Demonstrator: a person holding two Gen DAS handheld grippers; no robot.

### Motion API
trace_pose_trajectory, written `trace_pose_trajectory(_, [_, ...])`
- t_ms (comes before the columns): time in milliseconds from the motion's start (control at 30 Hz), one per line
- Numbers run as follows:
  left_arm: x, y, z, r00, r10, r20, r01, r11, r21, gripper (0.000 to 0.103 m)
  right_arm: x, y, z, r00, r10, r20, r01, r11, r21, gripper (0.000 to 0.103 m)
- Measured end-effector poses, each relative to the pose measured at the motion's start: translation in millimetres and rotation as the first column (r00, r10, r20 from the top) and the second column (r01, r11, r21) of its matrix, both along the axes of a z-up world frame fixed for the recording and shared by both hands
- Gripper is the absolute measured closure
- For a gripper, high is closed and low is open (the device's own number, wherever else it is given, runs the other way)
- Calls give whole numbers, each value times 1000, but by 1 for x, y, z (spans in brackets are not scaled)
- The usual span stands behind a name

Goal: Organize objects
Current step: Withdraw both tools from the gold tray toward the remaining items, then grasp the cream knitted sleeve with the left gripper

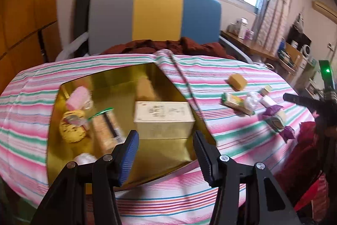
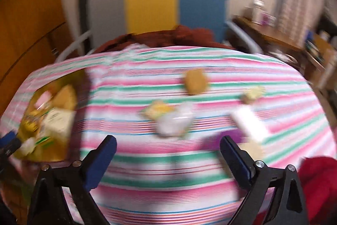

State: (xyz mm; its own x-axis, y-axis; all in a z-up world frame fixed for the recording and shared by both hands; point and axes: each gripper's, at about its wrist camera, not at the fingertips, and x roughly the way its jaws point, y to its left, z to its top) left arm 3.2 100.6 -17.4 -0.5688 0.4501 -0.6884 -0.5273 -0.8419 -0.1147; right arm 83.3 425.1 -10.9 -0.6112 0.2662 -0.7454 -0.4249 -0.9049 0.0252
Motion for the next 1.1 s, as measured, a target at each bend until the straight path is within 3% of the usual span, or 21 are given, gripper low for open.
trace_pose_trajectory(167, [8,35,2,994,-107,2,107,994,-17,49,29,68,0,981,-192,-23,190,980,-59,0])
trace_pose_trajectory(233, [10,48,2,990,-144,8,144,989,-20,49,42,93,-6,964,-261,-50,248,952,-181,0])
trace_pose_trajectory(333, [15,70,2,978,-210,16,210,977,-30,49,59,120,-17,931,-347,-112,283,881,-380,0])
trace_pose_trajectory(400, [18,87,1,966,-257,20,258,966,-34,49,67,131,-20,908,-396,-134,302,843,-445,0])
trace_pose_trajectory(633, [26,139,-11,927,-371,57,373,927,-44,49,67,125,-16,910,-366,-196,249,858,-449,0])
trace_pose_trajectory(833, [34,186,-17,870,-481,106,484,875,-7,49,72,128,-20,898,-376,-229,231,846,-481,0])
trace_pose_trajectory(1033, [34,232,-21,838,-531,128,534,845,11,49,75,133,-23,897,-370,-243,202,831,-518,0])
trace_pose_trajectory(1100, [35,244,-27,816,-559,149,564,826,9,49,77,134,-24,894,-372,-250,197,827,-526,0])
